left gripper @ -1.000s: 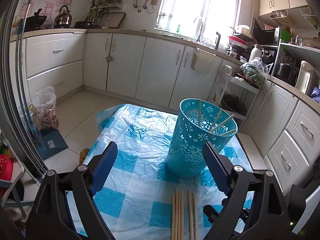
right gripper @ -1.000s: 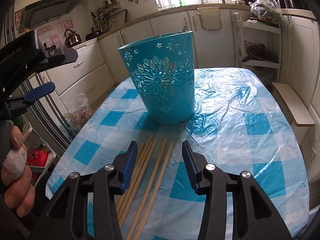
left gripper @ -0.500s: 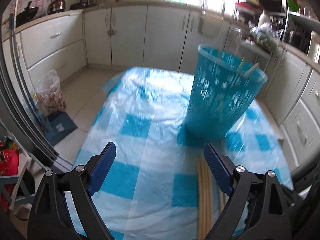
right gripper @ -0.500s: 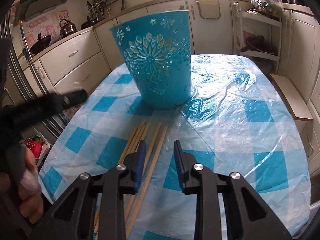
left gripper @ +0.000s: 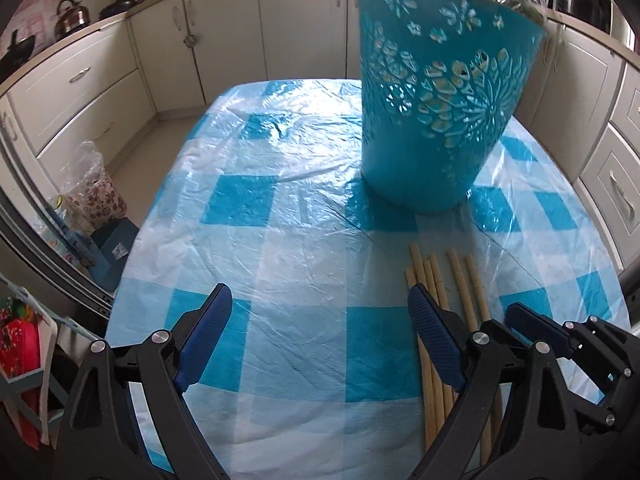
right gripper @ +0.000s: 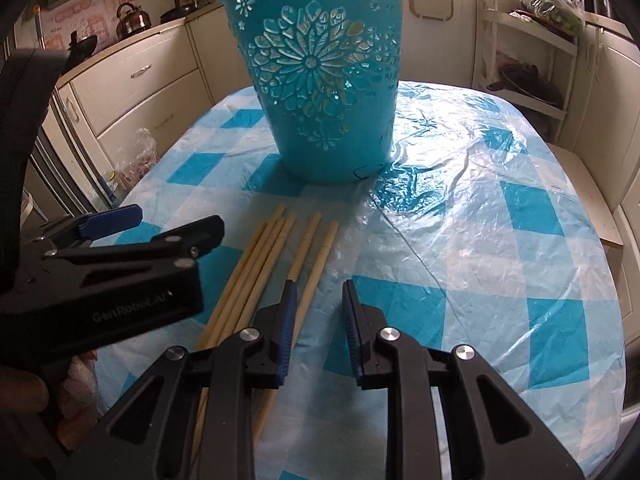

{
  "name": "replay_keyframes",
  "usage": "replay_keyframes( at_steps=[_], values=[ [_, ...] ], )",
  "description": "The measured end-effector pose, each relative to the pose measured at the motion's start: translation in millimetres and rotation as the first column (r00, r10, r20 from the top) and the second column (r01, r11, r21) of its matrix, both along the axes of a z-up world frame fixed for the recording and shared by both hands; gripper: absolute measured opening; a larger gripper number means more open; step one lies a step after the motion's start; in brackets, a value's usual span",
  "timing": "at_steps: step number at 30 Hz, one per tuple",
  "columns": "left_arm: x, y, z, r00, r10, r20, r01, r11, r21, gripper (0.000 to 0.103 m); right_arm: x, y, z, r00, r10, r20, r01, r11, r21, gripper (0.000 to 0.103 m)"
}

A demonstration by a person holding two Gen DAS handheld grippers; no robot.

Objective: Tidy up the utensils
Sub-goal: 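Bring both tools back down to the remaining chopsticks, then close the left tool on one wooden chopstick beside the right tool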

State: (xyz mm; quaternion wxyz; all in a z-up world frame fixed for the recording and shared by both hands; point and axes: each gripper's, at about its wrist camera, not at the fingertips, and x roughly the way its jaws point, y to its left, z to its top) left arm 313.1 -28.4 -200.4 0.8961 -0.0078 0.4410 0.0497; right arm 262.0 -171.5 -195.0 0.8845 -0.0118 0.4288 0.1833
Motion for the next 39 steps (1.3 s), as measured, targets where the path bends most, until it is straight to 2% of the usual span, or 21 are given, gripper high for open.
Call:
replay_keyframes(
  at_steps=[6,21,23,26,32,36,39],
  values=[
    [5,-8,-7,0.999,-0.021,-0.024,0.022,0.999,0.028,0.086,1,1,0,1.0,0.013,0.005,-0.013,1.0,-0.017,0.021],
    [8,-16,-10,0.997,-0.058,-0.045,0.06,0.998,0.036,0.085,3,-12,0,1.0,-0.011,-0.009,0.011,1.0,0.007,0.018],
    [10,-19,-14,0.995,-0.08,-0.065,0.082,0.996,0.03,0.079,3,-12,0,1.0,-0.01,-0.01,0.01,1.0,0.009,0.018],
    [9,-21,-14,0.992,-0.116,-0.054,0.117,0.993,0.006,0.069,4,-14,-1,1.0,-0.011,-0.014,0.011,1.0,0.012,0.018],
    [10,-30,-12,0.975,-0.215,-0.045,0.216,0.976,0.001,0.043,6,-17,-1,1.0,-0.012,-0.02,0.013,1.0,0.023,0.018],
    [11,-36,-10,0.945,-0.325,-0.049,0.325,0.946,-0.006,0.02,7,-18,-1,1.0,-0.008,-0.022,0.008,1.0,0.017,0.018],
    [14,-39,-9,0.908,-0.414,-0.064,0.415,0.91,0.003,0.01,9,-23,1,1.0,-0.013,-0.027,0.013,1.0,0.016,0.018]
  ],
)
